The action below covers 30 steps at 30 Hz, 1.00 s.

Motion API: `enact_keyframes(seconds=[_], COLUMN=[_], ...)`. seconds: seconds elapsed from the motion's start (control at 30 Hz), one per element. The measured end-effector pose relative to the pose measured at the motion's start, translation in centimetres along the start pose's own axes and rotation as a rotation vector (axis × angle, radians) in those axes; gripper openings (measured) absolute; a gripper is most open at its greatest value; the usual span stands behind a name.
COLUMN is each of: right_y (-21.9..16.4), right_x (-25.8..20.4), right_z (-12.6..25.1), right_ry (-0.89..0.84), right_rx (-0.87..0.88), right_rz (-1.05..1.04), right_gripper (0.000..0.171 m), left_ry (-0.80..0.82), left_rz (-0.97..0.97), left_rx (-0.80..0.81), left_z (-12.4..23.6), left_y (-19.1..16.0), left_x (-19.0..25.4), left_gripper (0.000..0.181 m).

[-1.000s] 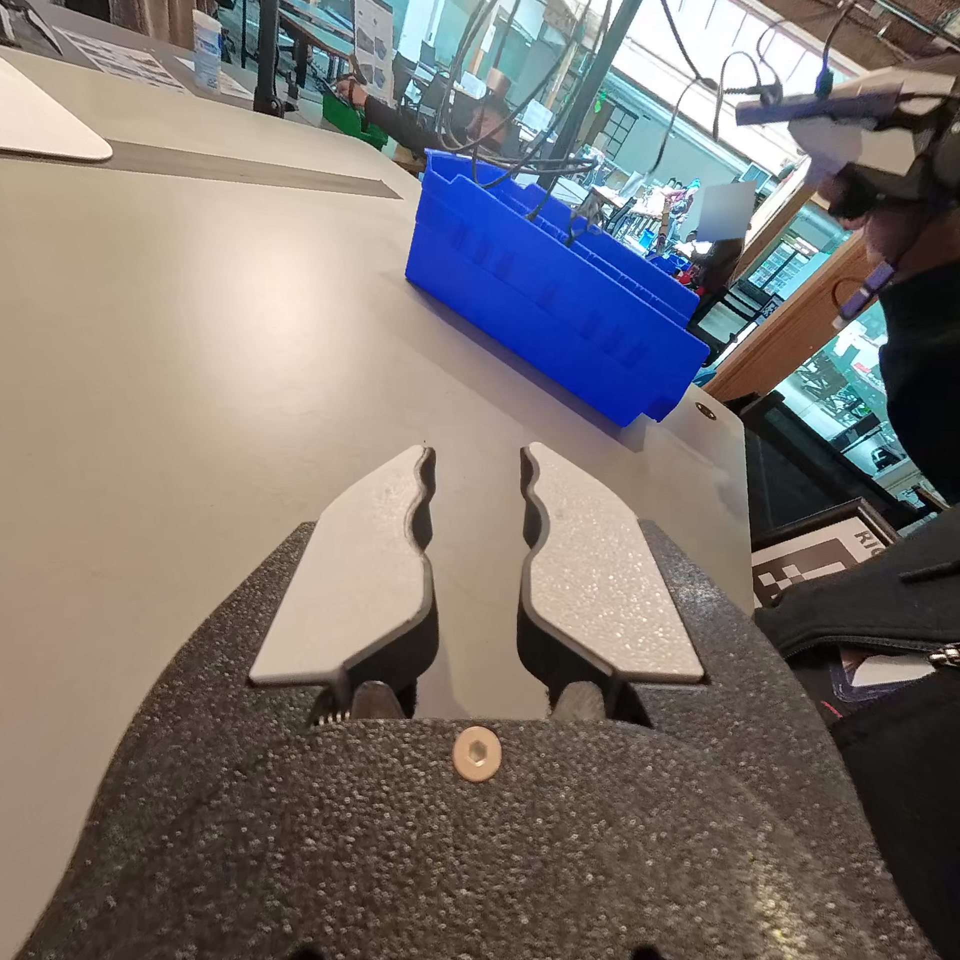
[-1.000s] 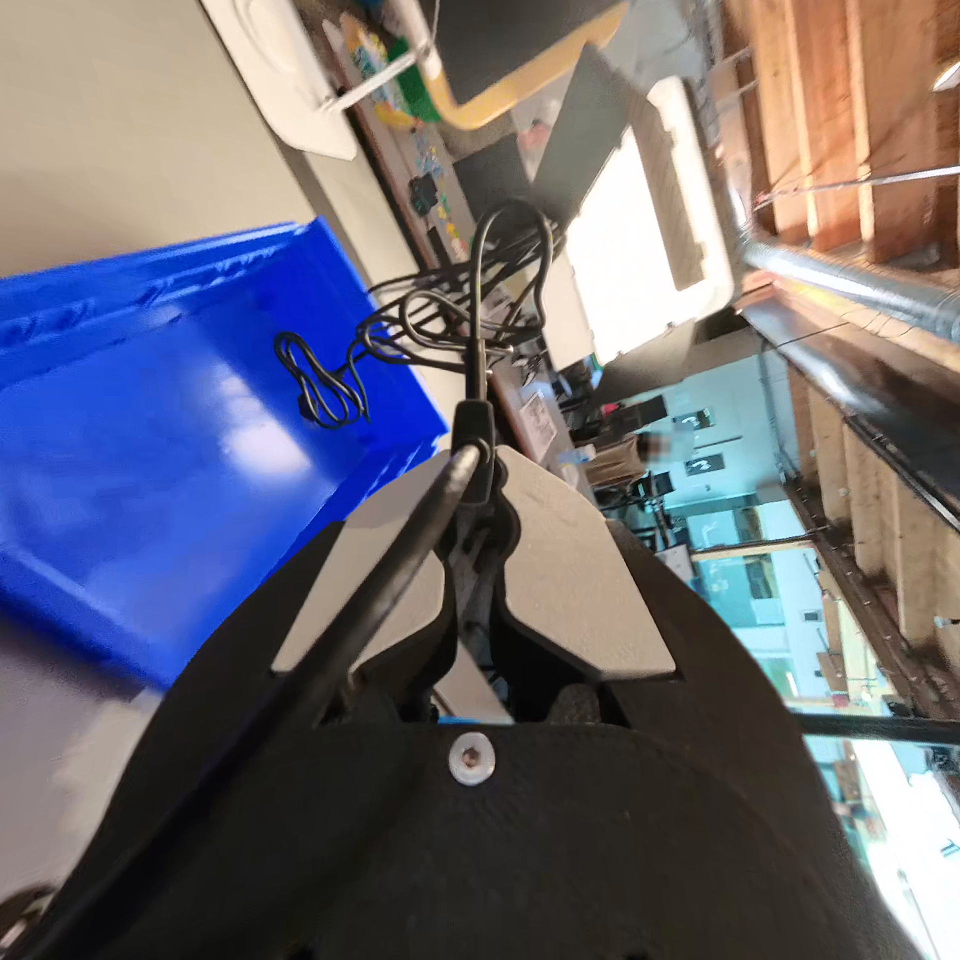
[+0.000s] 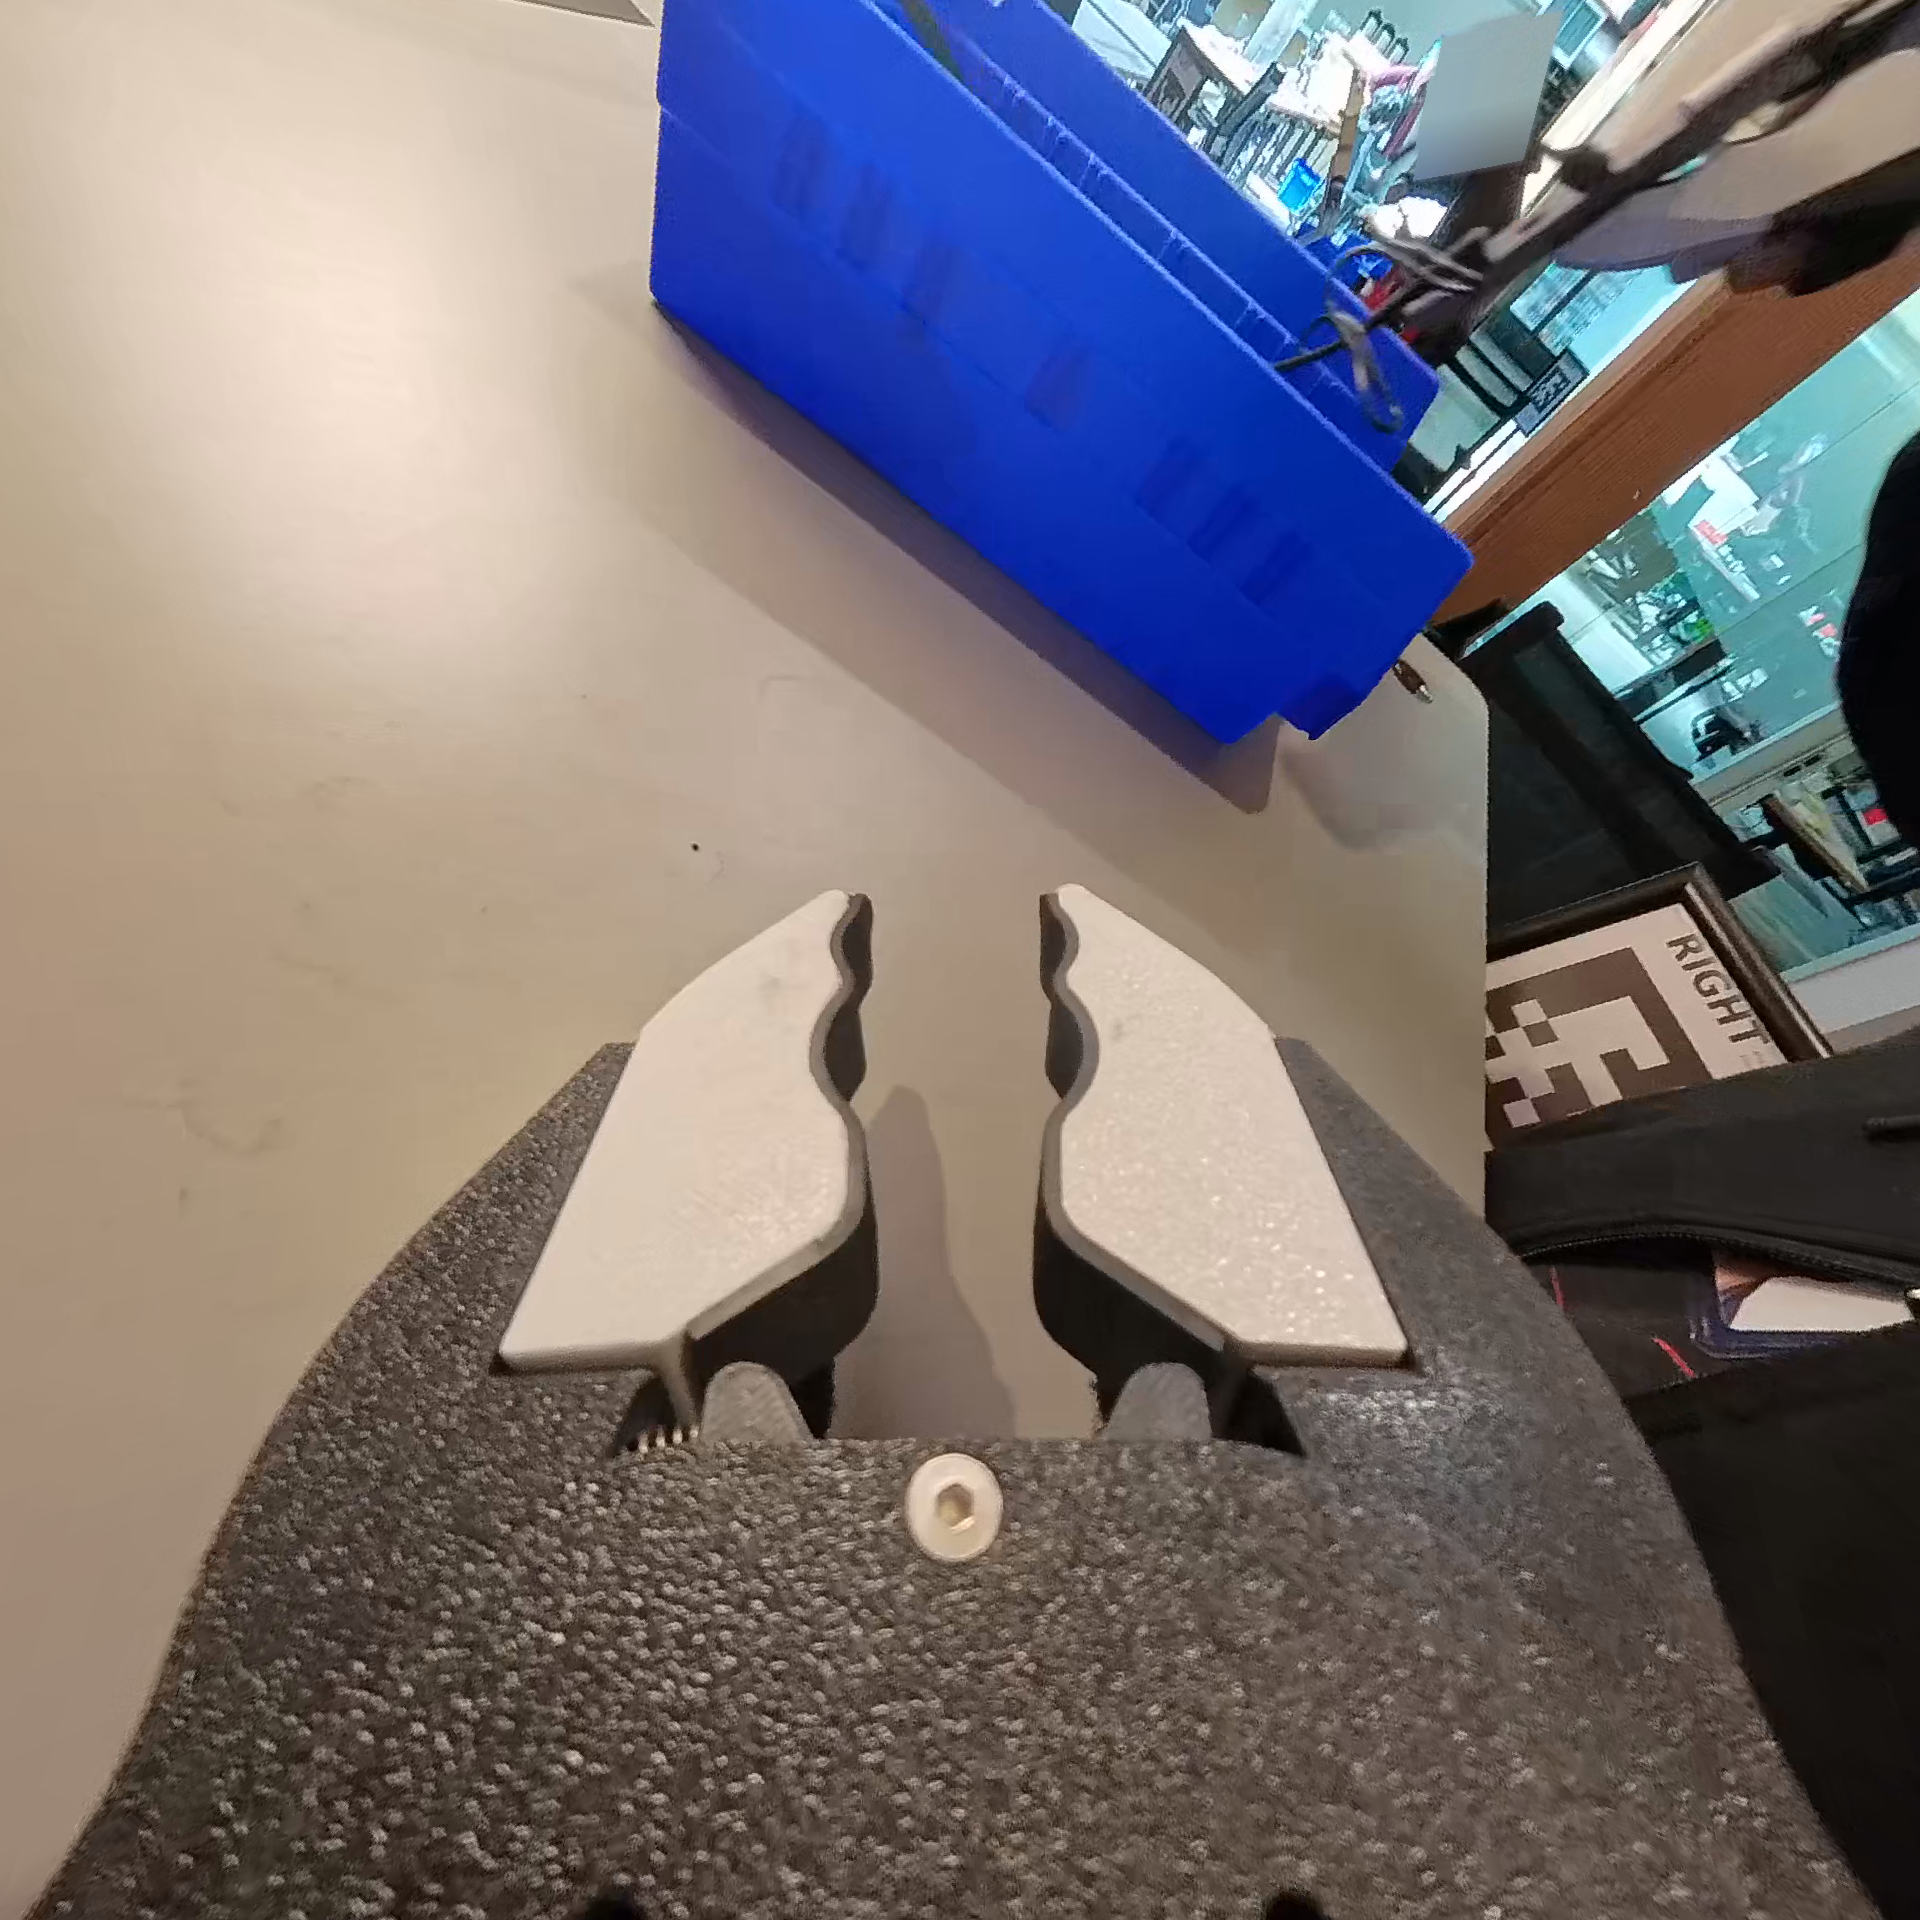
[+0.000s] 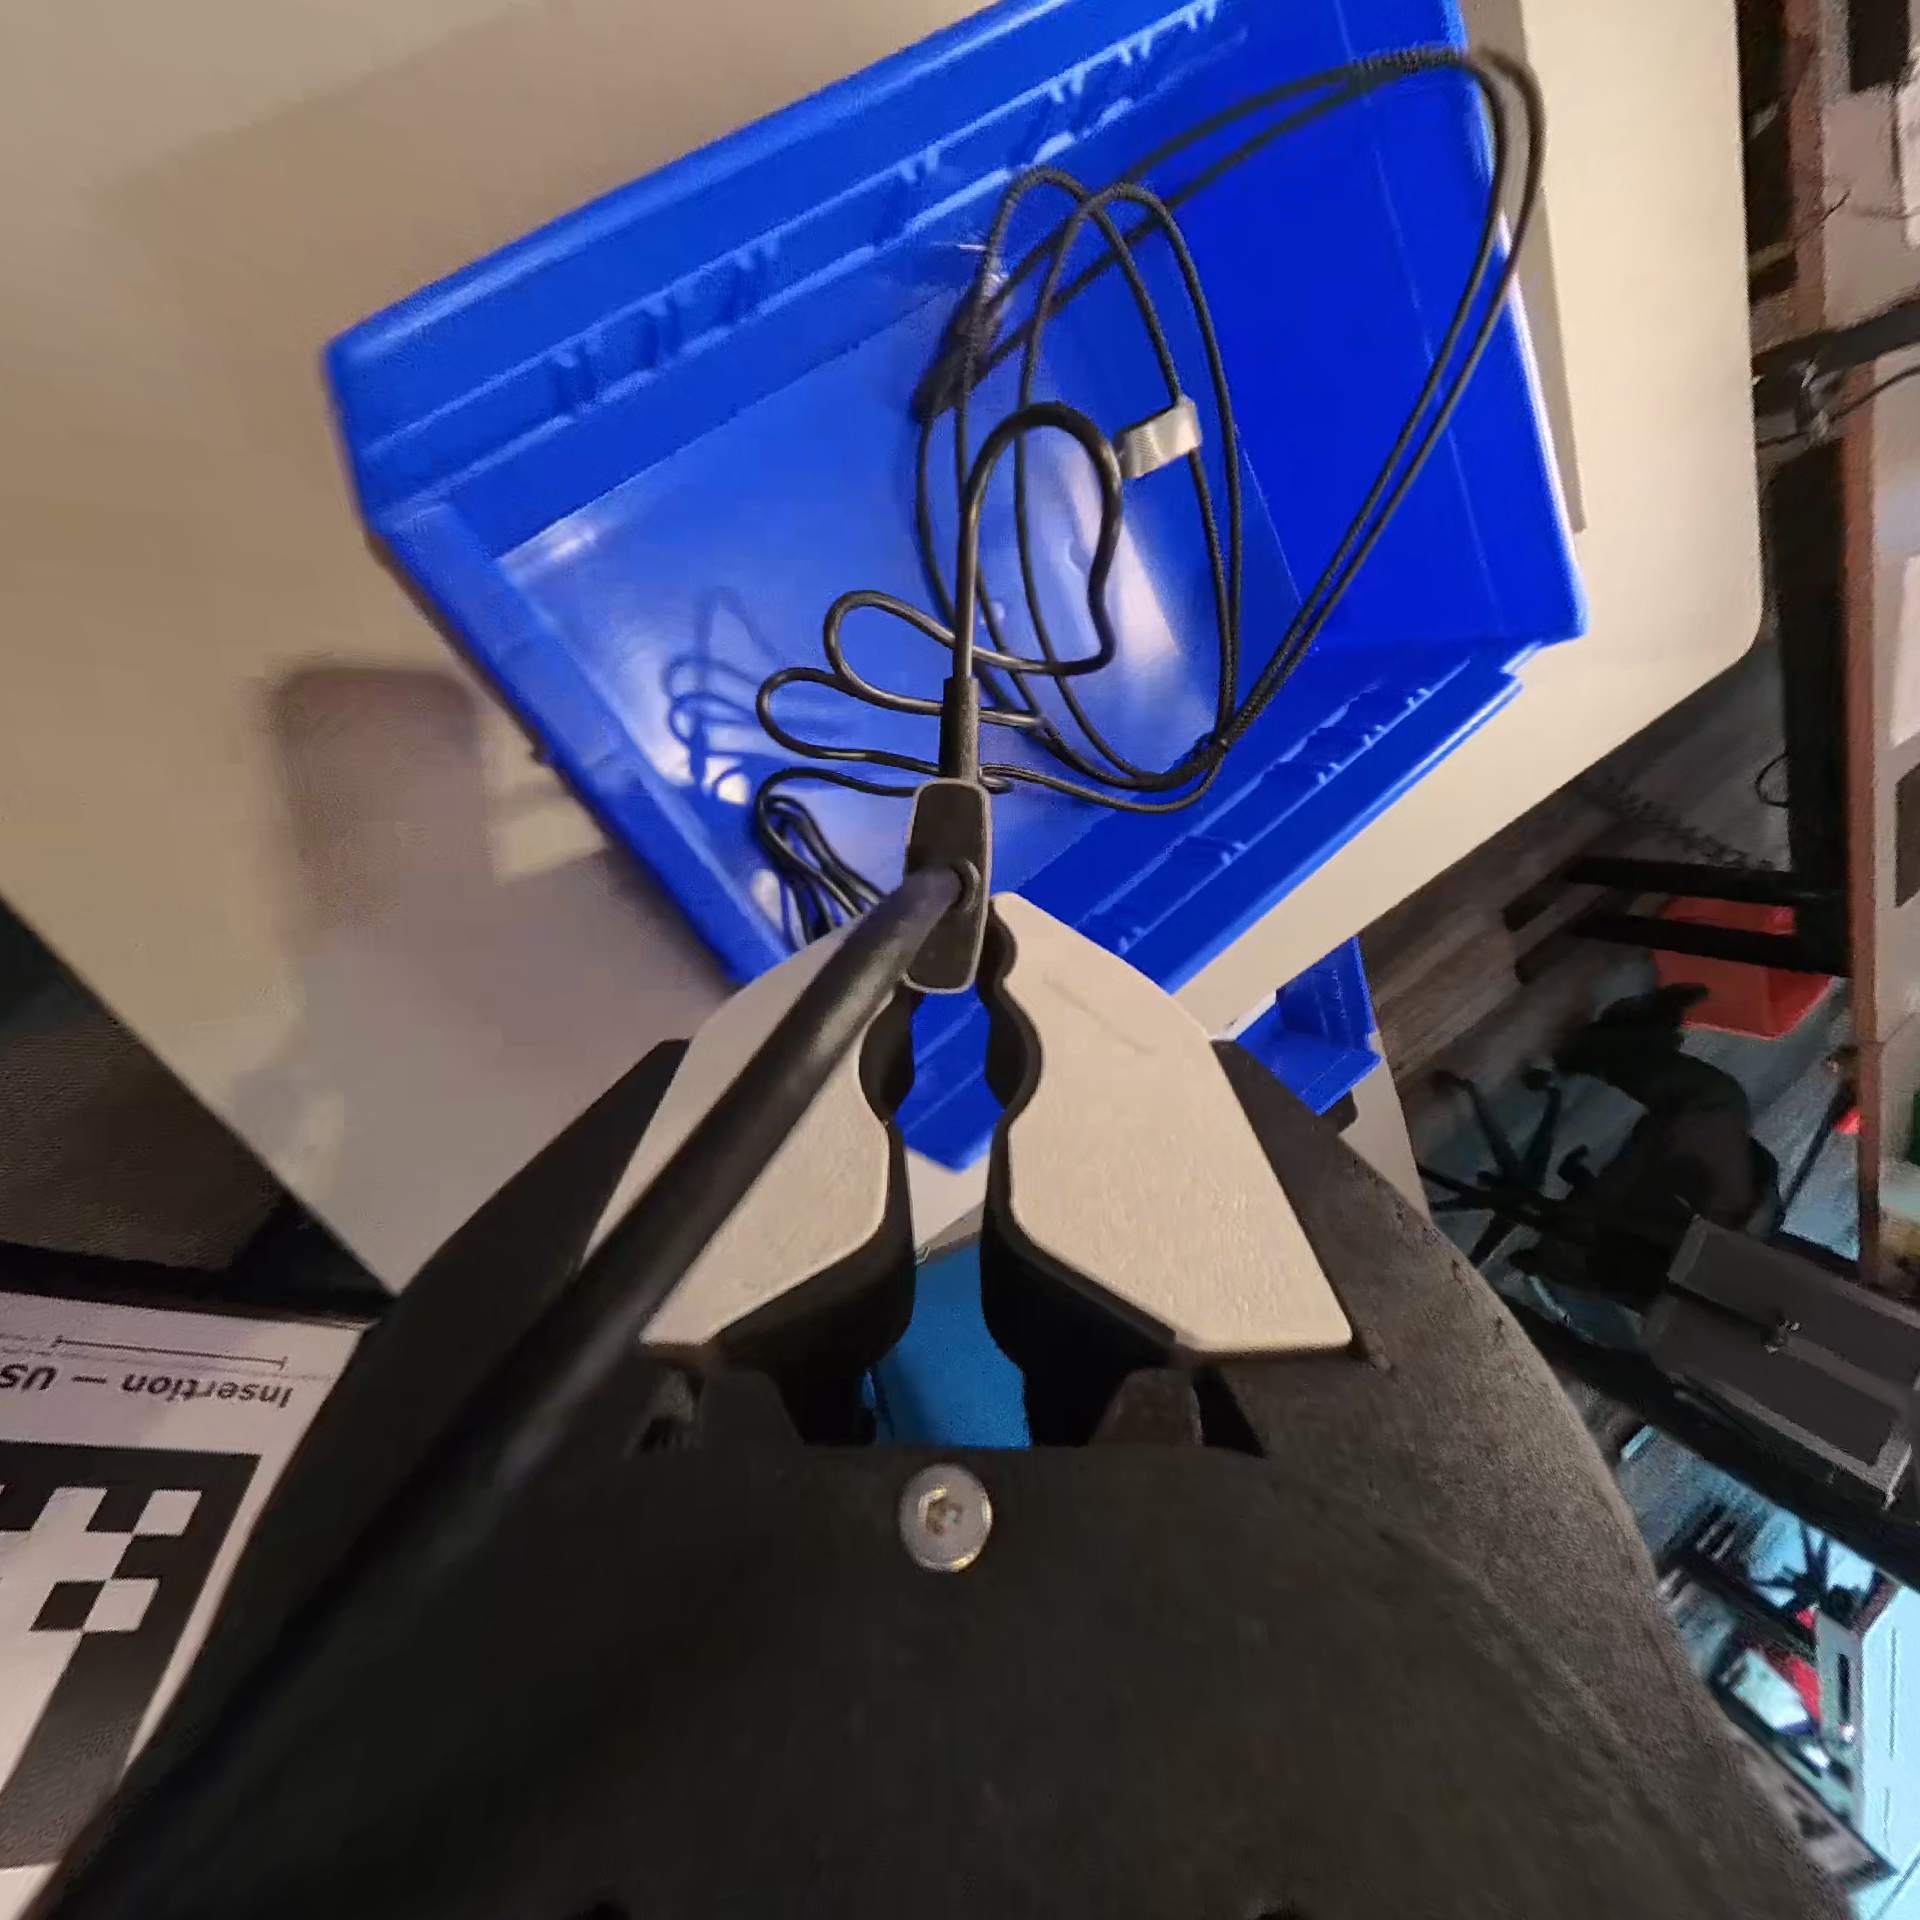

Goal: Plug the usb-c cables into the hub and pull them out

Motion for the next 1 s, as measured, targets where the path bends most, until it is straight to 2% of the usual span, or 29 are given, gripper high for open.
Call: enact_keyframes(seconds=[0.03, 0.23, 0.33, 0.47, 0.6, 0.7, 0.93, 1.0], right_y=[0.3, 2.2, 2.1, 1.8, 1.1, 0.3, -1.3, -0.9], right_x=[0.8, 3.9, 3.8, 2.6, 2.5, 3.3, 4.7, 5.2], right_z=[-1.2, -8.5, -12.1, -15.2, -15.7, -15.1, -13.0, -12.4], right_ry=[0.004, -0.011, -0.037, 0.053, 0.16, 0.162, 0.092, 0.067], right_rx=[-0.015, -0.029, -0.061, -0.015, -0.011, -0.017, 0.009, 0.049], right_rz=[-0.022, -0.122, -0.082, -0.072, -0.059, -0.049, -0.06, -0.084], right_gripper=[0.009, 0.009, 0.01, 0.022, 0.04, 0.051, 0.057, 0.054], left_ry=[-0.004, 0.01, 0.015, 0.018, -0.003, -0.038, -0.05, -0.044], left_rz=[0.011, 0.061, 0.077, 0.092, 0.116, 0.136, 0.142, 0.138], left_rx=[0.009, 0.071, 0.092, 0.098, 0.064, 0.026, -0.035, -0.052], left_z=[0.1, 0.9, 1.2, 1.3, 0.9, 0.5, -0.2, -0.4], left_y=[-0.1, -0.4, -0.5, -0.5, -0.5, -0.6, -0.6, -0.7], left_x=[0.1, 0.3, 0.3, 0.2, 0.0, -0.2, -0.3, -0.3], left_gripper=[0.032, 0.031, 0.031, 0.031, 0.031, 0.032, 0.032, 0.032])
Point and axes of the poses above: each gripper's, where its closed fingertips meet, z back along the fingers, y out of its top, x = y × z across the jaws, the point moved 10 cm from there along z, back along the fingers, and after that the axes turned 11 degrees about x, right-handed, at the moved point
